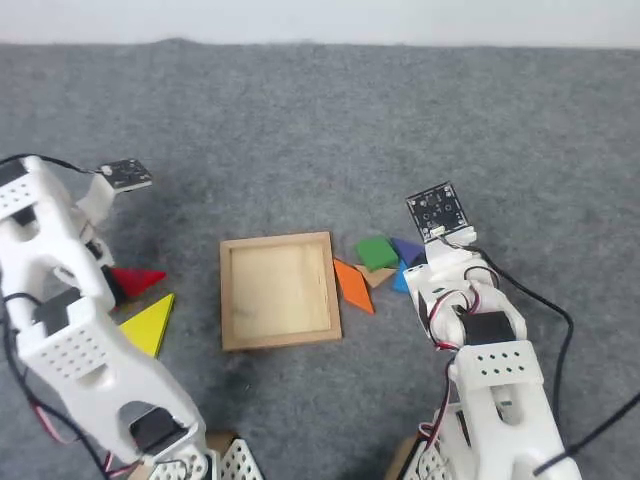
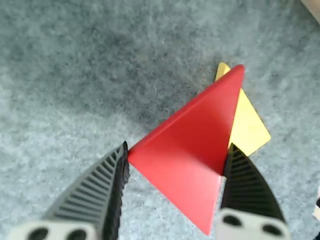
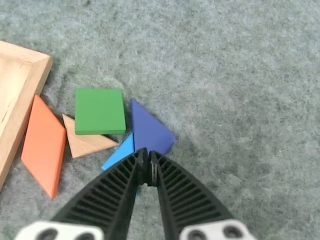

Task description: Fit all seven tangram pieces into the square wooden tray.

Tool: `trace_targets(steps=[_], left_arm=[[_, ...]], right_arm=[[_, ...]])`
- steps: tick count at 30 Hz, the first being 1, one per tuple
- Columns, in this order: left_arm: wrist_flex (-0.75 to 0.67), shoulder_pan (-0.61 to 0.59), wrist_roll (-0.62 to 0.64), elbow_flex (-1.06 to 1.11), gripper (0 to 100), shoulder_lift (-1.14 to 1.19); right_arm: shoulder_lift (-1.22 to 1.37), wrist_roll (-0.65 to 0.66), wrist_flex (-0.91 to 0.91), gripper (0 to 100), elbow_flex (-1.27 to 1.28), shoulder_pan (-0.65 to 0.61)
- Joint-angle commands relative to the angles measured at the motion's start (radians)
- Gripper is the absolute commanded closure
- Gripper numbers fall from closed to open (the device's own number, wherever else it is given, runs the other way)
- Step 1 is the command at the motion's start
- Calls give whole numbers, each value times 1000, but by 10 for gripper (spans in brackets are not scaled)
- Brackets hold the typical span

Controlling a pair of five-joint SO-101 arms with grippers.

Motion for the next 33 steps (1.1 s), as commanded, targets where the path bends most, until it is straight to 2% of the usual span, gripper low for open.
trace_targets(steps=[1,6,11,17,25,28,33], left_arm=[[21,9,8,-1,802,-80],[75,49,-117,2,803,-80],[74,143,-121,81,804,-157],[38,322,-121,262,804,-359],[-236,580,-120,641,806,-582],[-315,683,-120,763,836,-652],[-499,767,-118,906,884,-738]], right_arm=[[-5,12,-12,991,-43,15],[-5,12,-12,991,-43,15],[-5,12,-12,991,-43,15],[-5,12,-12,991,-43,15],[-5,12,-10,991,-44,16],[-7,12,-8,991,-44,16],[-7,12,-8,991,-44,16]])
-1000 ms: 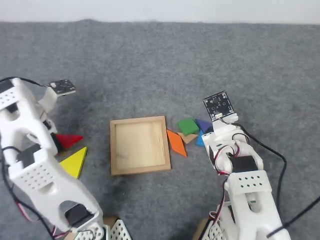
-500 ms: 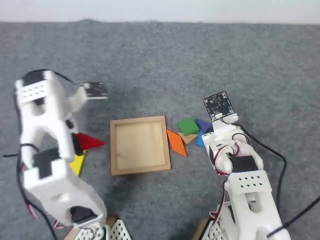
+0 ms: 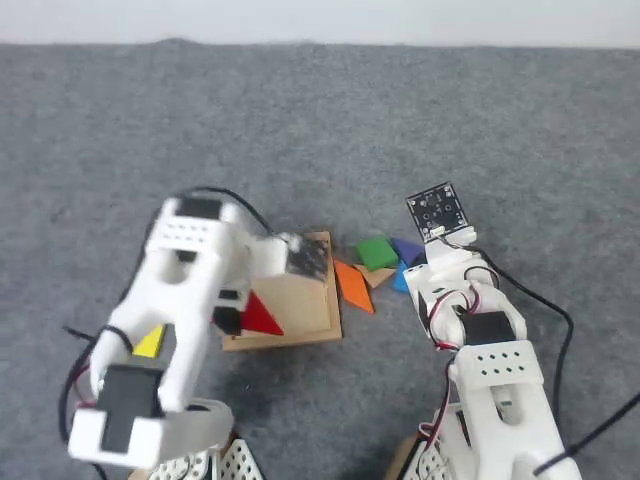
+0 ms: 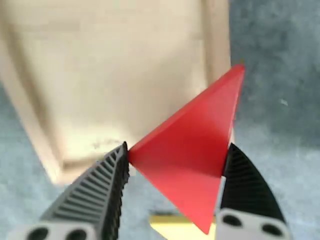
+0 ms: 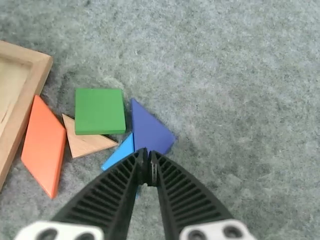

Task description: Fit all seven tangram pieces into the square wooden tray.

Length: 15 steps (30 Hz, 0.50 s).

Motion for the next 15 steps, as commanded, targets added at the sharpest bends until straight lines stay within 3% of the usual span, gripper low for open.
trace_targets(steps=[1,15], left_arm=[[-176,52,-5,90,881,-112],[-199,61,-11,105,870,-150]], right_arm=[[-7,12,-8,991,-44,16],[-7,12,-8,991,-46,16]])
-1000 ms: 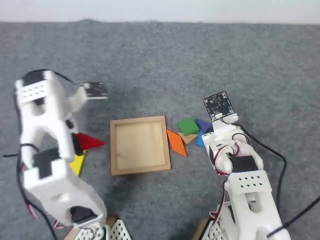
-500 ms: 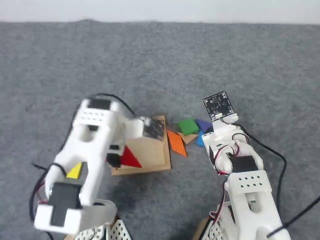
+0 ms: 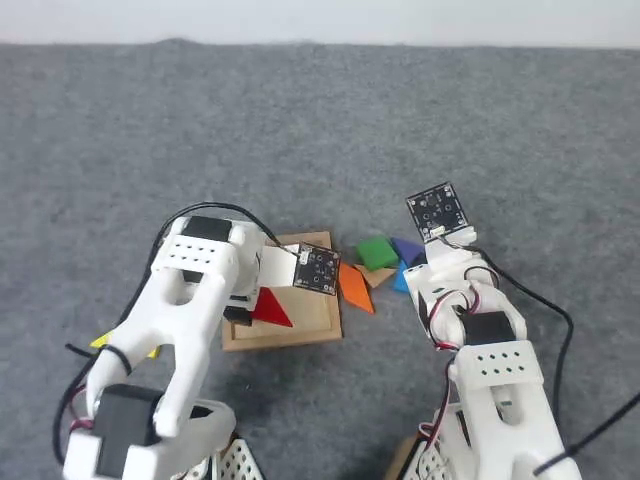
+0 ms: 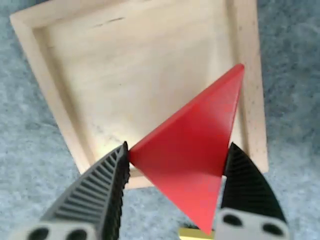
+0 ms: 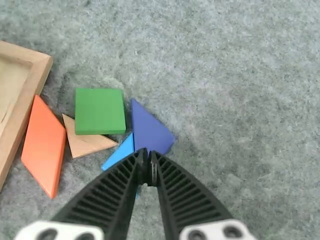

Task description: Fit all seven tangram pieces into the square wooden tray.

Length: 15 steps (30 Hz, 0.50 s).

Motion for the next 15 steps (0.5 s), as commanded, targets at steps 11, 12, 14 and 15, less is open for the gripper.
trace_targets(steps=[11,12,14,15], left_arm=[[-21,12,-322,-13,867,-41],[-23,12,-328,-16,867,-41],[-32,25,-327,-16,867,-44],[-38,28,-327,-15,867,-46]], right_arm=[[-7,12,-8,991,-48,16],[-7,12,-8,991,-48,16],[-7,12,-8,991,-48,16],[-7,12,-8,991,-48,16]])
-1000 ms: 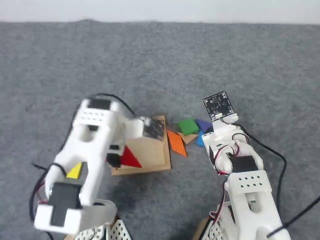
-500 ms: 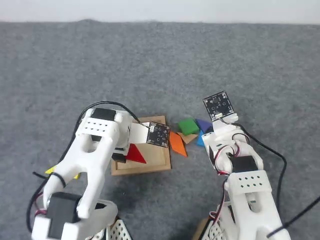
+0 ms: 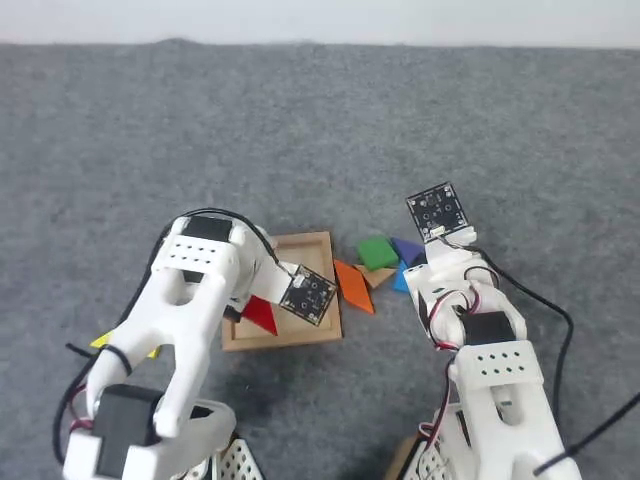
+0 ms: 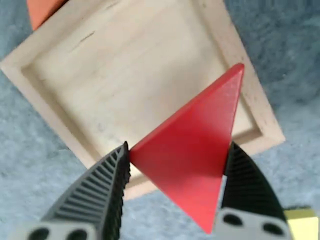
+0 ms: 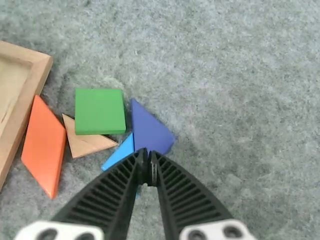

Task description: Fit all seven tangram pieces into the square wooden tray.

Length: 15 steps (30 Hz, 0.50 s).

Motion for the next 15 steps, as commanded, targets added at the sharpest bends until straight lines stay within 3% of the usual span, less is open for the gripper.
trace_targets(steps=[1,8,15], left_arm=[[-29,28,-21,-16,867,-46],[-46,43,-21,-12,867,-40],[-207,26,-23,-7,867,-40]], right_arm=[[-7,12,-8,991,-48,16],[-7,12,-8,991,-49,18],[-7,12,-8,991,-49,18]])
